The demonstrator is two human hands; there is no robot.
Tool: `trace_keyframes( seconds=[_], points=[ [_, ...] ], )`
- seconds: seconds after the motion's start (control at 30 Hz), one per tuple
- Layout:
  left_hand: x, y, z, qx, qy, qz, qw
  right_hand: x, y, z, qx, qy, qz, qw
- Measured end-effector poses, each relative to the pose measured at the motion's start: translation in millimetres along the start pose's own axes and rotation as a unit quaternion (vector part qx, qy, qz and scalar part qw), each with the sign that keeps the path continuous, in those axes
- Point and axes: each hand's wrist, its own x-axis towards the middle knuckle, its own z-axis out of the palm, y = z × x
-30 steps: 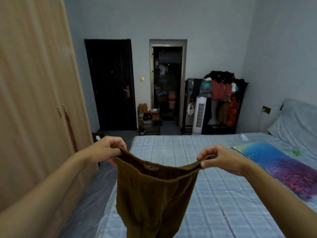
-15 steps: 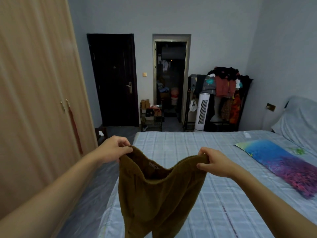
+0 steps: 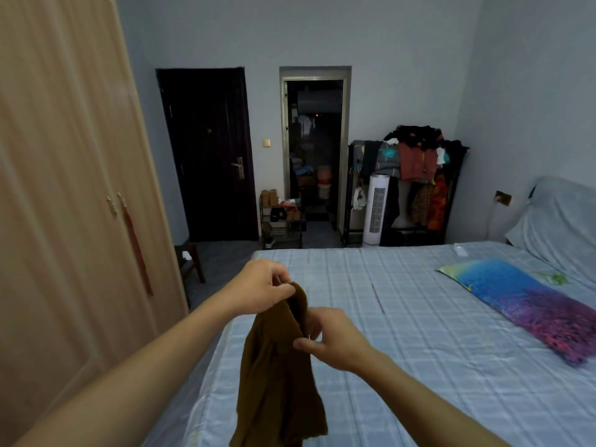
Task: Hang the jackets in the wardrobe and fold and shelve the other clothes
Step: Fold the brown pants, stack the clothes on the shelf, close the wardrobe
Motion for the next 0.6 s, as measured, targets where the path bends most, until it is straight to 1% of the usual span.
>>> trace_keyframes(
  seconds=[0.13,0.2,0.27,0.33,0.4,0.47,0.6],
  points=[
    [-5,-7,-7,-0.006,0.001,0.008,1.000,-9,11,11,0.094,0.012,0.015,0.995],
    [-7,-11,-10,-0.011,0.002,0.010,1.000,-13,10,13,0.150,0.042,0.008,0.988],
    [-8,-13,-13,-0.023,0.006,0.012,1.000,-12,8,15,0.175,0.066,0.011,0.982],
    [-8,-14,-13,-0.031,0.011,0.012,0.999,-10,11,19,0.159,0.073,0.012,0.984],
    [-8,-15,-14,-0.033,0.013,0.013,0.999,-8,21,24,0.107,0.067,0.006,0.992],
    [-8,-17,-16,-0.028,0.013,0.015,0.999,-8,32,26,0.054,0.066,0.023,0.996],
    [-11,-30,-22,0.013,-0.006,0.021,1.000,-10,53,12,-0.010,0.109,0.055,0.992]
  ],
)
